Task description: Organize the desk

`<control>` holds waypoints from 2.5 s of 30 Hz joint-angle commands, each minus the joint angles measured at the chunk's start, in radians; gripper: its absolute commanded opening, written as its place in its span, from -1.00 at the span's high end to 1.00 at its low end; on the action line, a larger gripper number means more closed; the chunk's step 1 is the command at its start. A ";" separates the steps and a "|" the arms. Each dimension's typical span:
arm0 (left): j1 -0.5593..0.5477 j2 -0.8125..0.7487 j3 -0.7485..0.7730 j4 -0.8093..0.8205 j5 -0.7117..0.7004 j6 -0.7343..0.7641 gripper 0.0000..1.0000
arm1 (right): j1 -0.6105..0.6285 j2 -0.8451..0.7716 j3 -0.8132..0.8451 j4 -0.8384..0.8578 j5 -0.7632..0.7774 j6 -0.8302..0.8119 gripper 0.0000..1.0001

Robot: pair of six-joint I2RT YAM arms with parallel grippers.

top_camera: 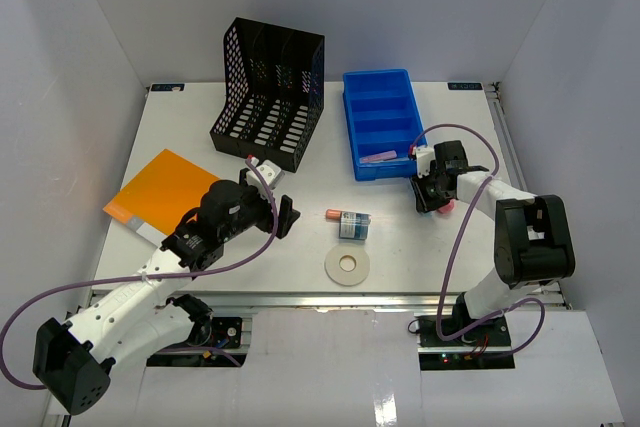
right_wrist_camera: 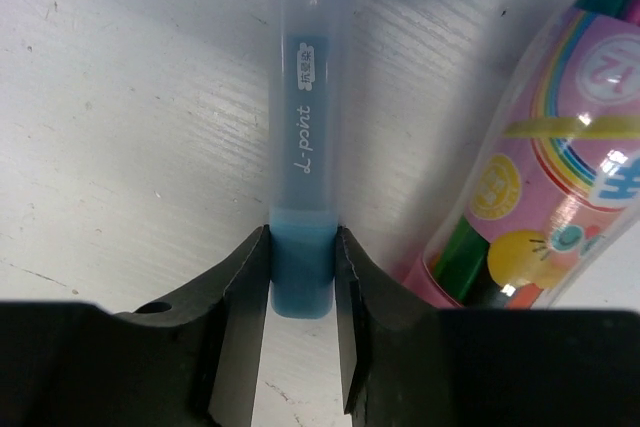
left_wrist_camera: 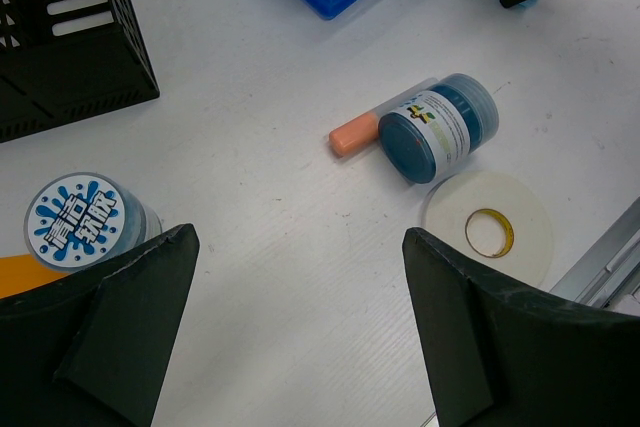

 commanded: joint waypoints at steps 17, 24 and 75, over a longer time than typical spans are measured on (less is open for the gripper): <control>0.005 0.062 0.007 0.056 0.310 0.008 -0.96 | 0.005 -0.252 0.220 -0.371 -0.394 -0.550 0.80; 0.005 0.182 0.072 0.069 0.403 0.012 -0.96 | 0.018 -0.040 0.535 -0.339 -0.281 -0.696 0.77; -0.071 1.037 0.777 -0.113 0.380 0.285 -0.91 | -0.087 -0.346 0.184 -0.559 -0.880 -0.787 -0.27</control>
